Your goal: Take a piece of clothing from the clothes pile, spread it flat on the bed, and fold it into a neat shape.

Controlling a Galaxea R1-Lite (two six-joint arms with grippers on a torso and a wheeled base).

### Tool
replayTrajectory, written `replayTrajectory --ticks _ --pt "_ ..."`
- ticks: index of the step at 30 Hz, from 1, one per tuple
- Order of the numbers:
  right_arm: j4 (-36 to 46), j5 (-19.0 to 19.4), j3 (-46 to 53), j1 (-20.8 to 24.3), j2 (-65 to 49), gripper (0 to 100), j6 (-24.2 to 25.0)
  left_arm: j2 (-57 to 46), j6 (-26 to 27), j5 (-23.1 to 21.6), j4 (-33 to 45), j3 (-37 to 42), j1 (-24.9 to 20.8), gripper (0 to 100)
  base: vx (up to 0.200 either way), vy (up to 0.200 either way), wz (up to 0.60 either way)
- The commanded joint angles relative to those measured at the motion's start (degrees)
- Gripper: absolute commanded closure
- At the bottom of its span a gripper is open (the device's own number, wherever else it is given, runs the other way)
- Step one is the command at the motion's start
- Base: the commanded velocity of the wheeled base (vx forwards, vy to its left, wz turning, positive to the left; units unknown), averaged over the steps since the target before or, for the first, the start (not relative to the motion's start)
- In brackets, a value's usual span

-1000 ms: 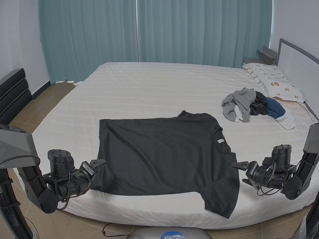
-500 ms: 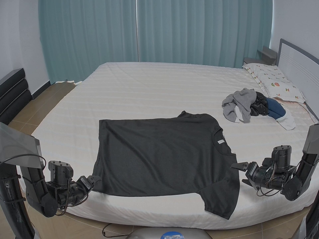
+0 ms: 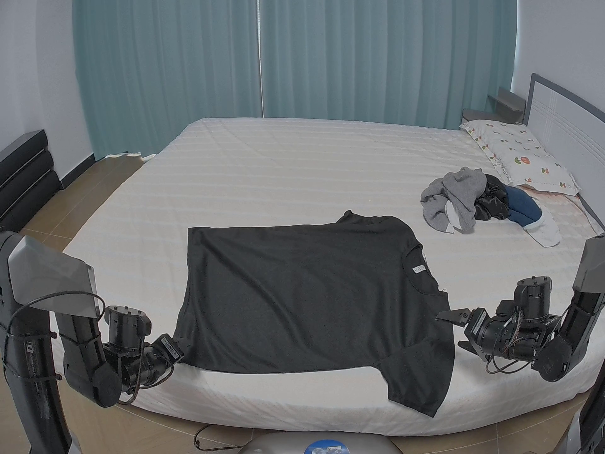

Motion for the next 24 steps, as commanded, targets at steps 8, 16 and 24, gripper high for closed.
replayTrajectory --ticks 8,16,24 --pt "0.2 -0.2 1.4 -0.1 0.5 0 -1.5 0.9 1.7 1.7 -0.4 2.2 0.5 100 0.0 0.0 0.0" --pt "0.0 -0.5 2.8 1.0 4.1 0 -7.8 -3.6 8.8 3.8 -0.5 7.5 2.6 100 0.0 0.0 0.0" --pt "0.0 -1.2 3.0 1.1 6.9 0 -9.6 -4.7 9.8 3.8 0.0 8.1 2.9 100 0.0 0.0 0.0"
